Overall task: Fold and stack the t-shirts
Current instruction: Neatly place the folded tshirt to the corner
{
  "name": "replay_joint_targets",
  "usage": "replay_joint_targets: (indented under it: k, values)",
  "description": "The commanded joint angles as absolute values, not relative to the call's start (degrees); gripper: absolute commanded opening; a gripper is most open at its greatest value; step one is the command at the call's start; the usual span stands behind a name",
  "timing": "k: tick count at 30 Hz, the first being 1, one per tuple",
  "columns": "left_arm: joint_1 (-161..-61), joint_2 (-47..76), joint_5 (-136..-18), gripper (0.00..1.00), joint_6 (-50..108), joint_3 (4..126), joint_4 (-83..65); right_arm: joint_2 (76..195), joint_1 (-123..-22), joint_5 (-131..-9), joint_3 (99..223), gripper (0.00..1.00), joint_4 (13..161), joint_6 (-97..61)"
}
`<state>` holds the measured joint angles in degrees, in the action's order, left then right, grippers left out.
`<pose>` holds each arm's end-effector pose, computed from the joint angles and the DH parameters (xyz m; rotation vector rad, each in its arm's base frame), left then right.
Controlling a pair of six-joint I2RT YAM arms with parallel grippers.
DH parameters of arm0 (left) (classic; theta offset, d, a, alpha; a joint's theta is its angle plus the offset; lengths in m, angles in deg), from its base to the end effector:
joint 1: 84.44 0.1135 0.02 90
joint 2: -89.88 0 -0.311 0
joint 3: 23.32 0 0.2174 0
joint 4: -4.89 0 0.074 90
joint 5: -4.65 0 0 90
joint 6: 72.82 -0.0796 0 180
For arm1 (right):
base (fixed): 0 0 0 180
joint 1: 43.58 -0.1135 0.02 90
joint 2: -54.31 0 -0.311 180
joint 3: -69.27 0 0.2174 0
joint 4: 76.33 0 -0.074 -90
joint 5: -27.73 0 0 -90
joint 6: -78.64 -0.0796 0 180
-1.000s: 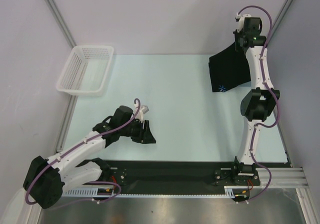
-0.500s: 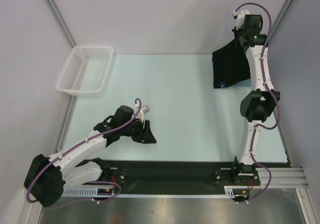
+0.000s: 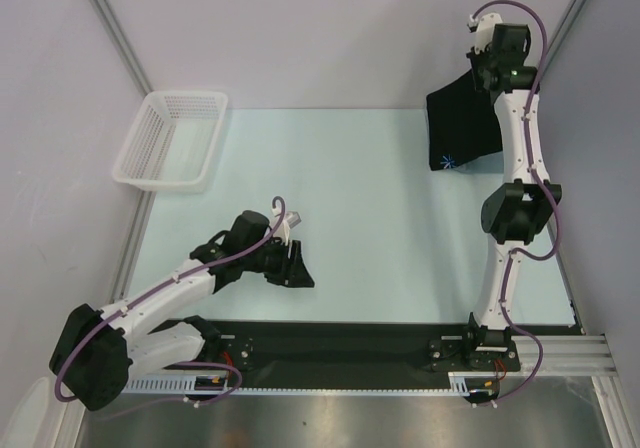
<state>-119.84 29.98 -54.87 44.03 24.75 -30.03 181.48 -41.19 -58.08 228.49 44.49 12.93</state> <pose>0.1189 -0.1340 0.2341 0.4624 2.5097 -1.1116 0.5280 -0.0279 0.4067 -0.3464 2.0334 -0.3642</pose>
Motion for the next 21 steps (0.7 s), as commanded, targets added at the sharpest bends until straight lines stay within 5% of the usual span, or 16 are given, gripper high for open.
replay_joint_targets:
  k: [1, 21]
  values:
    - [-120.1, 29.7, -53.4, 0.49, 42.7, 25.2, -28.2, 180.3, -40.2, -58.9, 232.7, 0.0, 49.8, 13.6]
    - [-120.1, 32.3, -53.4, 0.5, 43.0, 24.9, -27.8, 170.1, -48.0, -54.4, 227.8, 0.0, 42.4, 16.0]
